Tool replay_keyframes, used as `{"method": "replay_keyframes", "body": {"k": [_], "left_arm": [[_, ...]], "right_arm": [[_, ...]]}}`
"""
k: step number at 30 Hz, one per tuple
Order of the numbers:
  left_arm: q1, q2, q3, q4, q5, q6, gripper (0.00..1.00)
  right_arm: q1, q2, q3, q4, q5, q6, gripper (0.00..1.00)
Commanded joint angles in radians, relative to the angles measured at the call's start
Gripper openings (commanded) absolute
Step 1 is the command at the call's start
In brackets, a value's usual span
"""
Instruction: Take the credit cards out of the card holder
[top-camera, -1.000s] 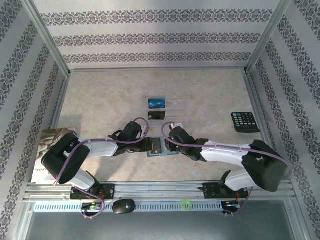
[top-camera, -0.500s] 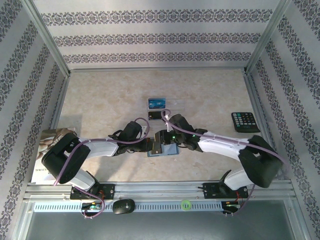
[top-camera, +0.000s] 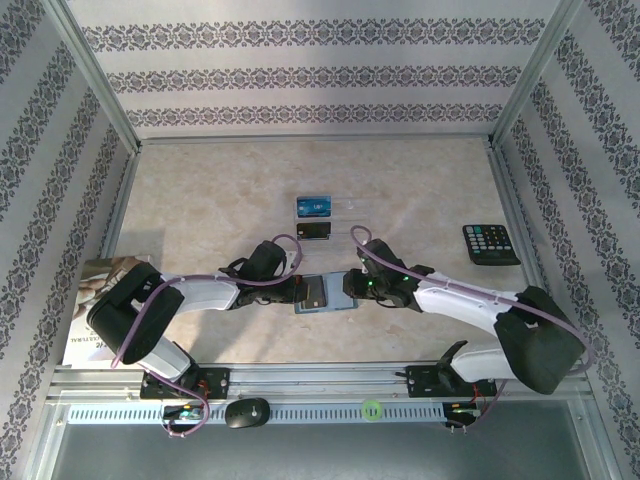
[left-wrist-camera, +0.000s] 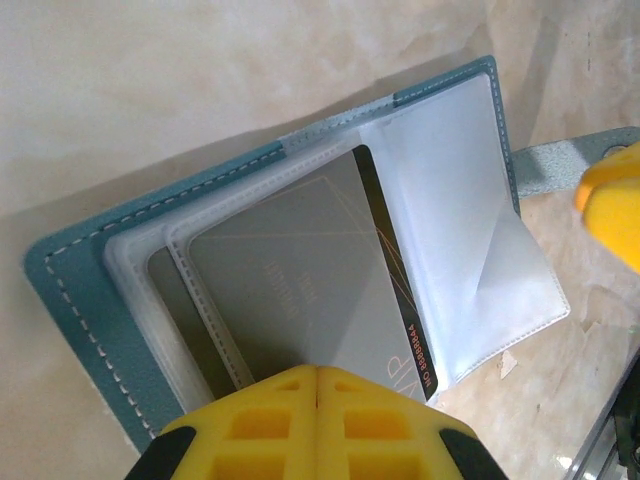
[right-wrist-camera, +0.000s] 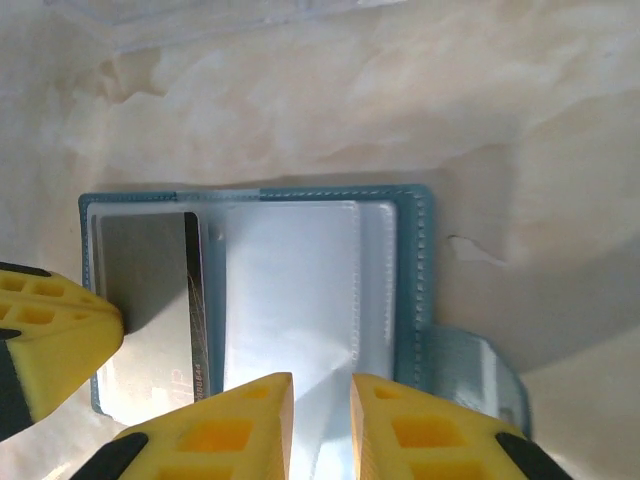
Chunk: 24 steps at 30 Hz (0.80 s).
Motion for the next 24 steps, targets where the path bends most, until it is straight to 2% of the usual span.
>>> {"method": "replay_keyframes", "body": {"k": [1,4,8,11,17,24], "left_arm": [[-0.013,0.031,0.008,-0.070,-0.011,0.030,0.00],[-0.012,0.030,0.007,-0.071,-0.014,0.031,0.00],[-0.010,0.019,0.003,-0.078,-0.020,0.034,0.00],[-0.006,0.006,-0.010,-0.084,-0.029,0.036,0.00],[0.019,-0.005,-0.038,-0.083,-0.020,0.041,0.00],[0.026,0.011,-0.045,-0.062,0.000,0.041,0.00]], "right_arm": [[0.003,-0.081,0.014,0.000,0.027,-0.064,0.25],[0.004,-0.070,0.091,0.023,-0.114,-0.135,0.27],[0.004,0.077,0.166,0.078,-0.301,-0.110,0.26],[0.007,0.182,0.185,0.140,-0.381,-0.079,0.26],[0.004,0.292,0.201,0.135,-0.384,-0.064,0.26],[-0.016,0.339,0.188,0.124,-0.357,-0.056,0.26]]}}
